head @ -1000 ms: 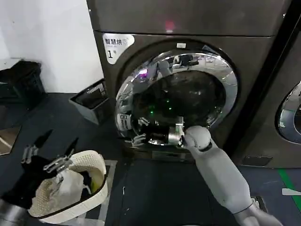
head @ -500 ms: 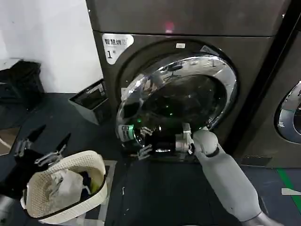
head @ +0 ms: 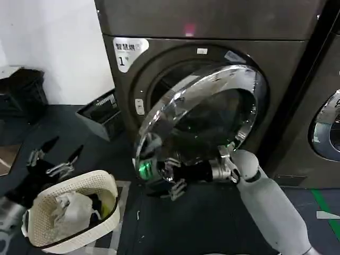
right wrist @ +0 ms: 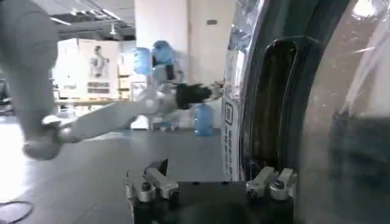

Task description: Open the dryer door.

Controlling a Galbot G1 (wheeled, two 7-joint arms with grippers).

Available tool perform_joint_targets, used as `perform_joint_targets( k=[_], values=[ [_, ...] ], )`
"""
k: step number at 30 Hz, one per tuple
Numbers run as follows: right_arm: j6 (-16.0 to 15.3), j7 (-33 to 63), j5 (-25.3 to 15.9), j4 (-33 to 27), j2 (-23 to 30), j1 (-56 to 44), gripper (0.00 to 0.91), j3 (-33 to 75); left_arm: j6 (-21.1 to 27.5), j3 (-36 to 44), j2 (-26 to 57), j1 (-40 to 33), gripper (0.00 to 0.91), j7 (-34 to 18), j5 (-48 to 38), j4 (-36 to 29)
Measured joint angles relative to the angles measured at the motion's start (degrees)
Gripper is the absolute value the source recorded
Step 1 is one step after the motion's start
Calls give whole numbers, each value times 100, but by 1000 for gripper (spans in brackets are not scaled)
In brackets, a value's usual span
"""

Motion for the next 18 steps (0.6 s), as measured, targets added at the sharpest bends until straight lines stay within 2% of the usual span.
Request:
perform_joint_targets(
  k=[5,9,18],
  values=[
    [29,-5,283,321,-296,-183,907,-104,-363,272,360,-76,907,2,-246,277],
    [115,-40,532,495,-473,-381,907,-117,-448,534,682,-158,907,-20,-477,411],
    [517,-699,621,499,-837,-491,907,39,-601,1169,1153,-390,907,122,-499,514]
  ],
)
